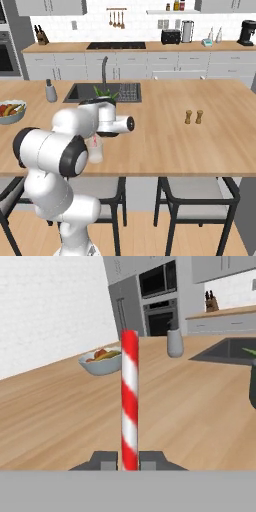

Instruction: Take a straw from the drawer in front and place it inside the glass cup on the dining counter.

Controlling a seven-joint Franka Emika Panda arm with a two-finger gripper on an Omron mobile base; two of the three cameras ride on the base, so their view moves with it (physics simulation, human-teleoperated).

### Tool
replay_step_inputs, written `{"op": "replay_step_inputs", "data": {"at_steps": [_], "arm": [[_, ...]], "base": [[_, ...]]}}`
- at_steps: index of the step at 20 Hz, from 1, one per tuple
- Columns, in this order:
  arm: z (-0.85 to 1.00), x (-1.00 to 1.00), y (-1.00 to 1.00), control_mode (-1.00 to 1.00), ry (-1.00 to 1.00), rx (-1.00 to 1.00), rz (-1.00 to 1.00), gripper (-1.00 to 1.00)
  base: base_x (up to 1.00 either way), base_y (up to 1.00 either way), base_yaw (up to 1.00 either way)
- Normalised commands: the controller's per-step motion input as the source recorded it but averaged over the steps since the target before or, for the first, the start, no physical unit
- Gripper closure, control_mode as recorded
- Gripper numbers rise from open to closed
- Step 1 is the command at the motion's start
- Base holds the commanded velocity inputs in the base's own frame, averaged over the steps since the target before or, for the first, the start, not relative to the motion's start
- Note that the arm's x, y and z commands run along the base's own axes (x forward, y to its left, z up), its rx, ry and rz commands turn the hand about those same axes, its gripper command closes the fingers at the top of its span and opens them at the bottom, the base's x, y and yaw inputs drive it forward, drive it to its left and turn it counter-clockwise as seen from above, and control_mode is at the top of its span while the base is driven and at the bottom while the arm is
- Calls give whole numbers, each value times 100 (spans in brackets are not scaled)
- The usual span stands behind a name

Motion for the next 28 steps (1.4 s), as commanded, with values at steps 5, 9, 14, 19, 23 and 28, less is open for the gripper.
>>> {"op": "replay_step_inputs", "data": {"at_steps": [5,9,14,19,23,28], "arm": [[-38,19,0,-100,0,1,0,100],[-46,11,0,-100,0,0,0,100],[-26,0,0,-100,0,0,0,-100],[3,-21,0,-100,-2,0,0,-100],[22,-31,-2,-100,-2,0,0,-100],[66,-20,-9,-100,-3,0,0,-100]], "base": [[0,0,0],[0,0,0],[0,0,0],[0,0,0],[0,0,0],[0,0,0]]}}
